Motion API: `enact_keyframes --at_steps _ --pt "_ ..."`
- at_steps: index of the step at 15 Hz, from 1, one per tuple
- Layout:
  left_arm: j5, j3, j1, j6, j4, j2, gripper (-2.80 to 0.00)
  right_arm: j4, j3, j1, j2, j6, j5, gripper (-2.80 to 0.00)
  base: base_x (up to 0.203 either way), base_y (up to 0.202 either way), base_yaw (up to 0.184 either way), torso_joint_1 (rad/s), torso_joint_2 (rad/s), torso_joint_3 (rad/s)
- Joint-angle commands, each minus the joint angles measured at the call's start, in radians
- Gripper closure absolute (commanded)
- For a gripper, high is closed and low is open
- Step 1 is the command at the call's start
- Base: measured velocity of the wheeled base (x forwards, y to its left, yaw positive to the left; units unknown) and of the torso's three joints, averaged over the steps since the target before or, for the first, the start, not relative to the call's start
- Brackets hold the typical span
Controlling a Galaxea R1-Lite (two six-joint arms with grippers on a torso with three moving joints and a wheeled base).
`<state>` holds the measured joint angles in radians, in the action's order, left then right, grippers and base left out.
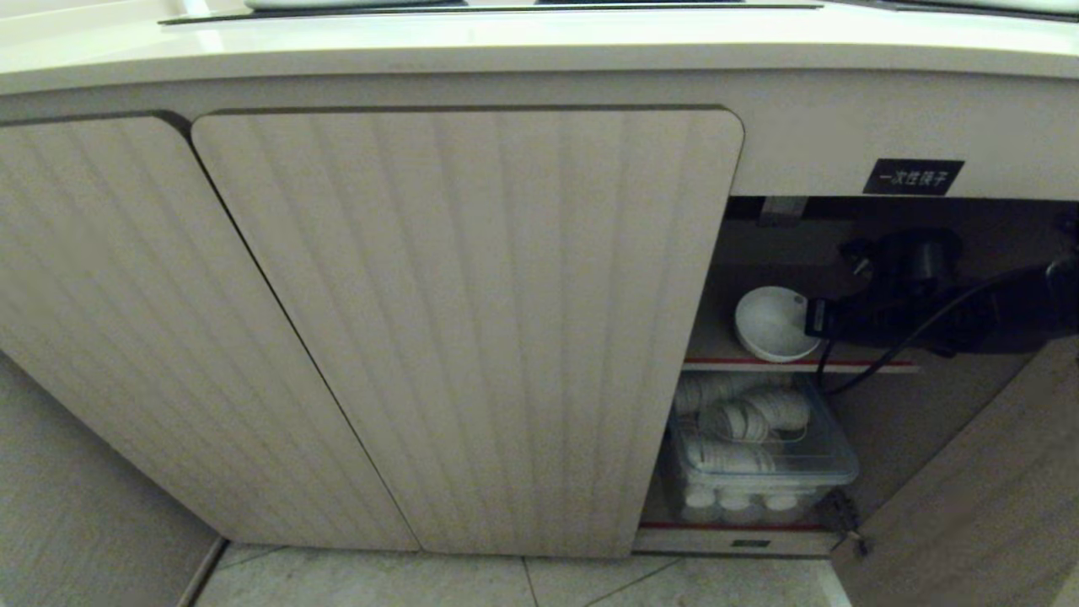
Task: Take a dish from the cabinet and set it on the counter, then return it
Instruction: Take the bowl from the cabinet
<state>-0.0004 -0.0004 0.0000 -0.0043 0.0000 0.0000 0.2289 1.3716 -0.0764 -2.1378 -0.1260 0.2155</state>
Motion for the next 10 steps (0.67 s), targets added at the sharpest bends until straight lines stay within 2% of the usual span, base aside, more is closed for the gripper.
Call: enact_keyframes --at_steps 1,7,10 --pt "0.000 -0.001 0.000 0.000 0.000 0.000 0.00 0.007 -0.034 0.003 0.028 -0.001 0.002 0.00 0.000 0.000 0.000 0.000 0.00 0.000" --pt "0.000 0.000 0.000 0.000 0.000 0.000 0.00 0.013 -0.069 0.018 0.080 -0.111 -0.001 0.00 0.000 0.000 0.000 0.000 0.00 0.000" --pt "0.000 0.000 0.000 0.000 -0.002 0.000 0.00 0.013 -0.108 0.031 0.112 -0.124 -0.002 0.00 0.000 0.000 0.000 0.000 0.00 0.000"
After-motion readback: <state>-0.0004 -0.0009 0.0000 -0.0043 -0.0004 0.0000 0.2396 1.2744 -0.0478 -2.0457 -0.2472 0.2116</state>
